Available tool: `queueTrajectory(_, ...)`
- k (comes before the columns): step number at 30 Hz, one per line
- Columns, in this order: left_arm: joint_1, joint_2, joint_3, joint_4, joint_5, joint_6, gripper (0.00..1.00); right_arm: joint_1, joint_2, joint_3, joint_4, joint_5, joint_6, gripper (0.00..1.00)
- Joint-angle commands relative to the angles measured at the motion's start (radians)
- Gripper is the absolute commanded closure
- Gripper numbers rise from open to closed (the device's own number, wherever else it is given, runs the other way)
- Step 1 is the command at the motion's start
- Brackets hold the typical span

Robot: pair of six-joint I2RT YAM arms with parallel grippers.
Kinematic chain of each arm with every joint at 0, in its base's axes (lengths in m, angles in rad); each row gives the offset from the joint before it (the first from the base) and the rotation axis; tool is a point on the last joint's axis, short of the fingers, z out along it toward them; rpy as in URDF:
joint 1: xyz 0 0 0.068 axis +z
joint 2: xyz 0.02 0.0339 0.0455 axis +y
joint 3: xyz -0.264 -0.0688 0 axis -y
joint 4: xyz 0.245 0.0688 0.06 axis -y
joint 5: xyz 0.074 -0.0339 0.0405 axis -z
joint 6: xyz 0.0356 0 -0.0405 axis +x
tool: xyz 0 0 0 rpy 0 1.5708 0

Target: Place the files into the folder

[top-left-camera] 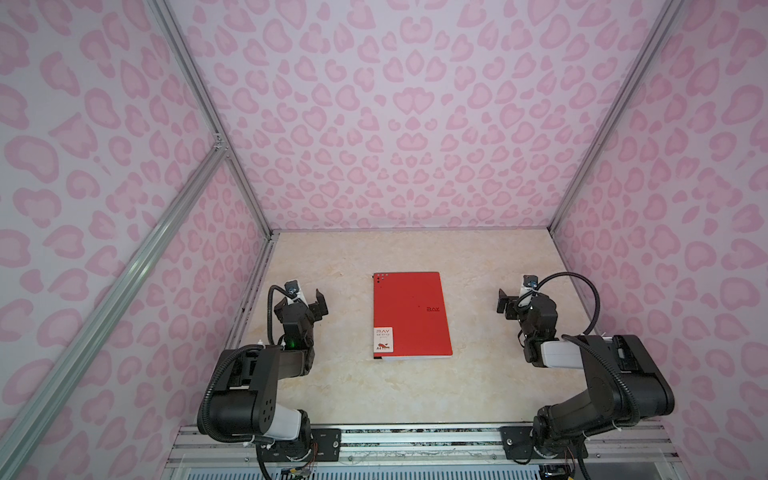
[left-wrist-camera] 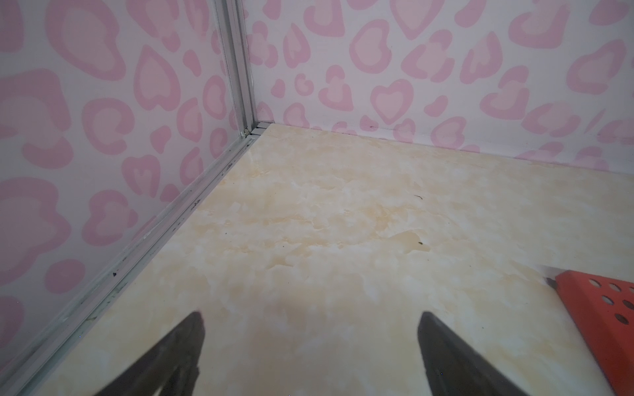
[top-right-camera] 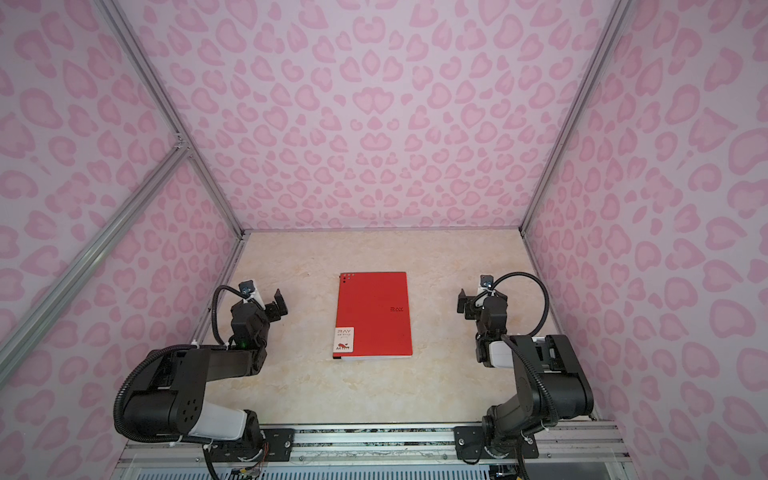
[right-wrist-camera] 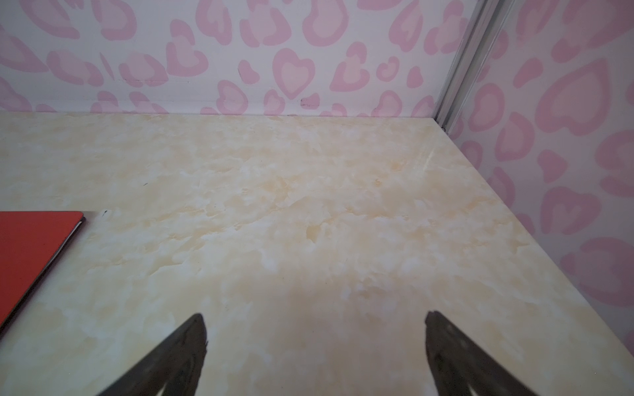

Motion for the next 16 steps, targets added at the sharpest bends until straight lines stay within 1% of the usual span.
queueTrajectory(1, 0.000, 0.002, 0.006, 0.019, -0.006, 0.010, 0.02, 0.000, 0.000, 0.003, 0.000, 0.017, 0.003, 0.01)
queueTrajectory(9, 0.000, 0.009, 0.018, 0.008, -0.002, 0.011, 0.02, -0.001, 0.002, 0.004, 0.000, 0.018, 0.002, 0.01)
queueTrajectory(12, 0.021, 0.019, 0.045, -0.037, 0.083, 0.018, 0.02, 0.000, 0.002, 0.006, -0.005, 0.015, 0.002, 0.01)
queueTrajectory(16, 0.021, 0.004, 0.022, -0.009, 0.090, 0.022, 0.02, -0.001, 0.002, 0.008, -0.008, 0.015, 0.004, 0.01)
